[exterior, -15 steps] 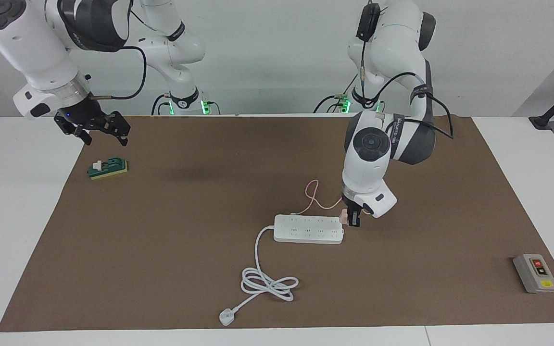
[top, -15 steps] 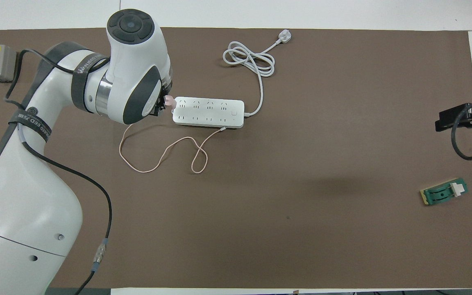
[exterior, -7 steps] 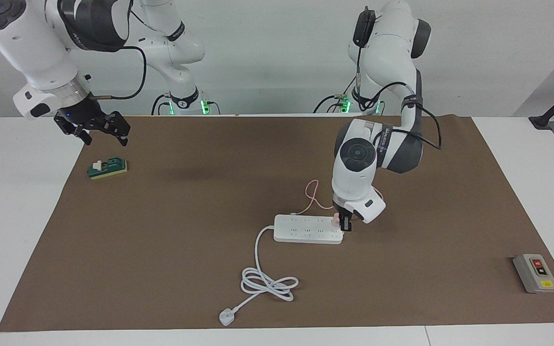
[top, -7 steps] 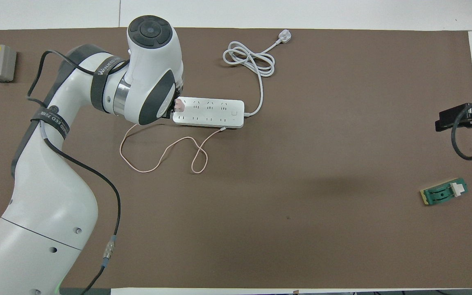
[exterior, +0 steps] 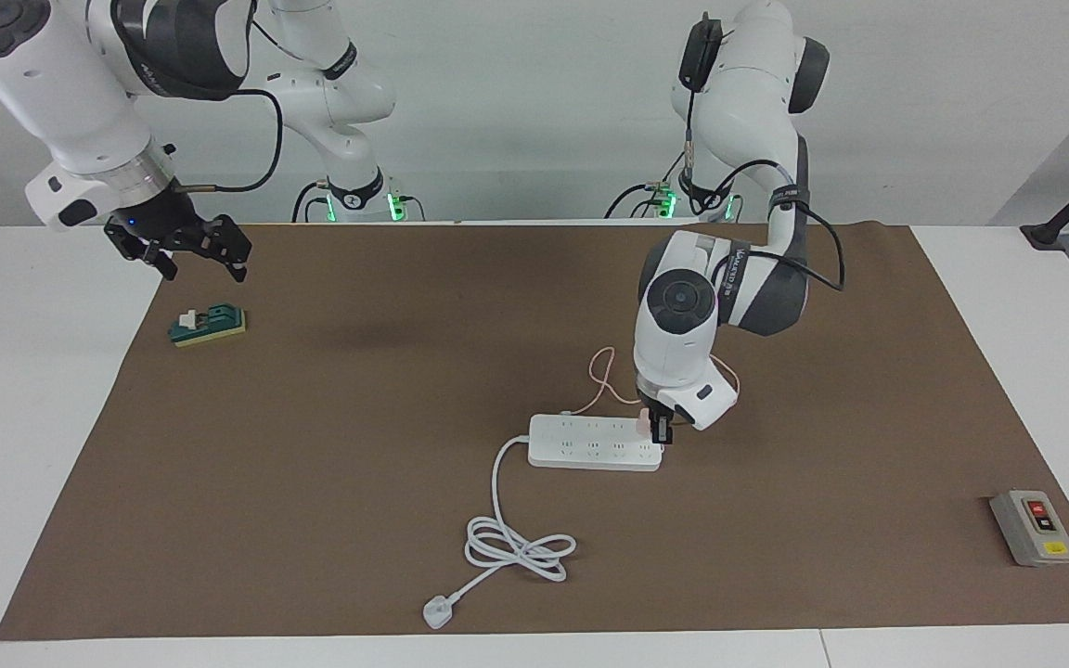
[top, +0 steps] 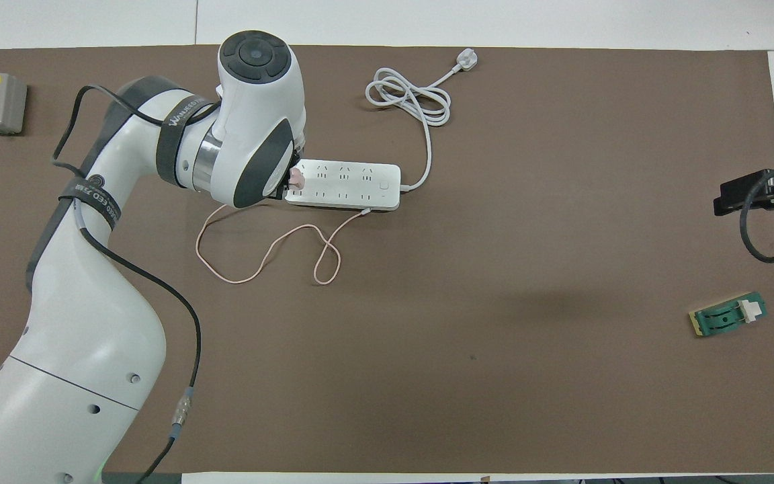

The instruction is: Plug charger into power strip

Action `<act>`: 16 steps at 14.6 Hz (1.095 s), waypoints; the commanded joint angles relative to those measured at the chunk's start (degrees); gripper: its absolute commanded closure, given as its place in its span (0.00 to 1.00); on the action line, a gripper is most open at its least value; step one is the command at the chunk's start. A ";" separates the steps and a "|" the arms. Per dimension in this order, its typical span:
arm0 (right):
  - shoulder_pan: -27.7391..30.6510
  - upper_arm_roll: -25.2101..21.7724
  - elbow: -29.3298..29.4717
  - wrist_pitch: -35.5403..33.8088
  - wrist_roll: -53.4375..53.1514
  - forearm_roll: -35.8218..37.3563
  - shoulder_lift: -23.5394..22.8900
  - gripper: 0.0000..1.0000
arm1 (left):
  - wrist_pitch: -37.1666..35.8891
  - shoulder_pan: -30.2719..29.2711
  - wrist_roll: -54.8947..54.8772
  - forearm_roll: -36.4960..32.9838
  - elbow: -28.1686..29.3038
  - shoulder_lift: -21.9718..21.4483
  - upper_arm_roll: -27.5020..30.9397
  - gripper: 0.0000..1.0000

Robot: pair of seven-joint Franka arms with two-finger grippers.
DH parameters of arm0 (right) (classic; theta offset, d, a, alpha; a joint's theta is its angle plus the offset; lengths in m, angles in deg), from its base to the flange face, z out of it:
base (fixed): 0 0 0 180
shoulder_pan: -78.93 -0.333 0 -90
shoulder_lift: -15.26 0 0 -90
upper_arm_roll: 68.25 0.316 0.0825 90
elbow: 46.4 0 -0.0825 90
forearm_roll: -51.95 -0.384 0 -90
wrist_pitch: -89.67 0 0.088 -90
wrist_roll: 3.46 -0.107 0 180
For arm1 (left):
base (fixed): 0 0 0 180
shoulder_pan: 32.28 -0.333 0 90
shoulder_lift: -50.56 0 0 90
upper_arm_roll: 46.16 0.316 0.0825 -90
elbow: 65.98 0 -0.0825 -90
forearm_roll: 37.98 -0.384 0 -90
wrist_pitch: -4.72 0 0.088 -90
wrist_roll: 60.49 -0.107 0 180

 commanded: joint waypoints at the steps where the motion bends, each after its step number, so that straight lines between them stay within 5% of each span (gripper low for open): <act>1: 0.38 0.15 -0.67 -0.67 0.53 -0.74 0.67 0.00 | -0.83 0.48 0.94 -1.16 0.66 0.03 0.33 1.00; 16: 0.38 0.15 -0.67 -0.67 0.53 -0.74 0.67 0.00 | 0.57 0.74 3.05 -1.07 2.51 -0.06 0.33 1.00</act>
